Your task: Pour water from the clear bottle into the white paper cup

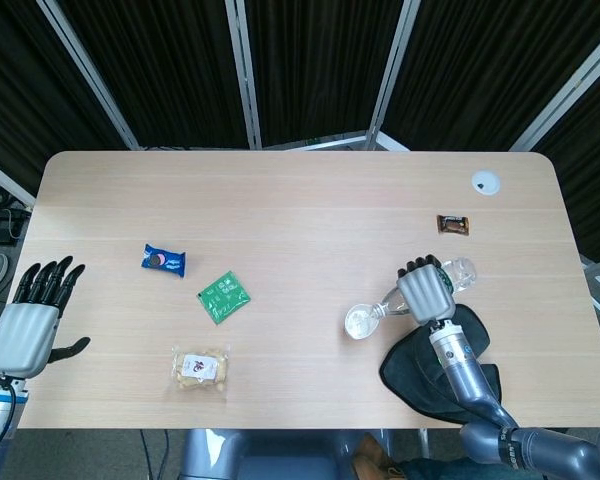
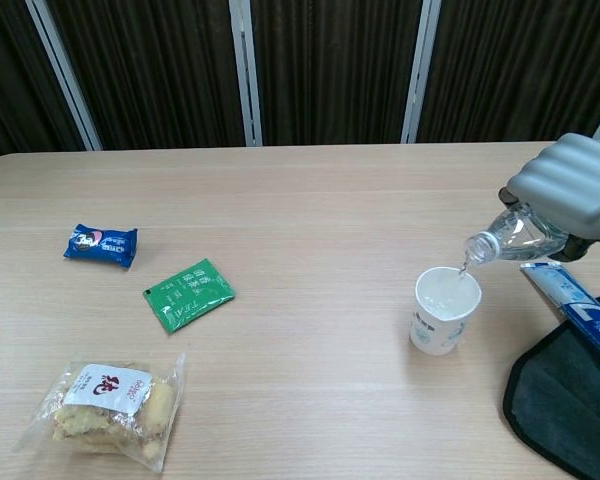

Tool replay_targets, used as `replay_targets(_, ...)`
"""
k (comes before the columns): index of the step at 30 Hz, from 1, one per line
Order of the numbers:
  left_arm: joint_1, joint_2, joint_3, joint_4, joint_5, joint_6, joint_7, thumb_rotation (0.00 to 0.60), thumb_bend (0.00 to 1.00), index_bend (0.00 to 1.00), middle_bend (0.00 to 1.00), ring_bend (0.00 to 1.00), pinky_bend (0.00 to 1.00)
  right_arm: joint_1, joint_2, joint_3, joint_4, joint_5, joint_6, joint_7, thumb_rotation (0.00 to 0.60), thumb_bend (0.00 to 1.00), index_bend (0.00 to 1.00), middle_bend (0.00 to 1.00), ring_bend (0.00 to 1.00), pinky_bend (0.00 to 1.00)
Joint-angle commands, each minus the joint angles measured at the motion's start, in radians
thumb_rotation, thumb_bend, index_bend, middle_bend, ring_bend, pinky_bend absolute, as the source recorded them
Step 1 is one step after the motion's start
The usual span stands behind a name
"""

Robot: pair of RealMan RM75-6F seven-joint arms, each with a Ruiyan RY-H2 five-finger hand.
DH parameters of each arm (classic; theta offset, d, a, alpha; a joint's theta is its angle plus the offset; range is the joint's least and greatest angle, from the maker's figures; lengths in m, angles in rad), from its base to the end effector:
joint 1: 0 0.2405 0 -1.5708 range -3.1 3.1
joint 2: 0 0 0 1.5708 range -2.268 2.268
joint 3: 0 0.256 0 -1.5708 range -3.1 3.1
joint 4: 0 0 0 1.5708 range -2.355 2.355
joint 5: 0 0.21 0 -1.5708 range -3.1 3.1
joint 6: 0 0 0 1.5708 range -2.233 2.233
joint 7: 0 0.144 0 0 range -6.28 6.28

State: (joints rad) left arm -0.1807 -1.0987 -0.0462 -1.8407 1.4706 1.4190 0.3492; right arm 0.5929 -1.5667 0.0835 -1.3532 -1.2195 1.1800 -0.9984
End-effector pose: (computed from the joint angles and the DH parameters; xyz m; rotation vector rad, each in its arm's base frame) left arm -0.2534 0.2008 0.1388 -1.5353 -0.7896 -0.8246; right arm -0.2164 -0.3211 0.0045 1.8090 -0.1935 0.4027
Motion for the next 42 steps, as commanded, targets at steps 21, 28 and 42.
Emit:
replay_targets(21, -0.008, -0.008, -0.004, 0.003, -0.025, -0.016, 0.017, 0.600, 0.00, 0.00, 0.00, 0.00, 0.00, -0.018, 0.016, 0.151, -0.022, 0.006, -0.066, 0.717, 0.600, 0.43, 0.56, 0.68, 0.60, 0.46)
replay_targets(28, -0.014, -0.014, -0.010, 0.009, -0.050, -0.029, 0.026, 0.600, 0.00, 0.00, 0.00, 0.00, 0.00, -0.001, -0.037, 0.233, 0.067, 0.058, -0.130, 1.023, 0.600, 0.44, 0.56, 0.68, 0.59, 0.46)
replay_targets(42, -0.027, -0.033, -0.027, 0.025, -0.093, -0.042, 0.031, 0.600, 0.00, 0.00, 0.00, 0.00, 0.00, 0.100, -0.202, 0.344, 0.318, 0.193, -0.340, 1.324, 0.600, 0.45, 0.56, 0.68, 0.58, 0.46)
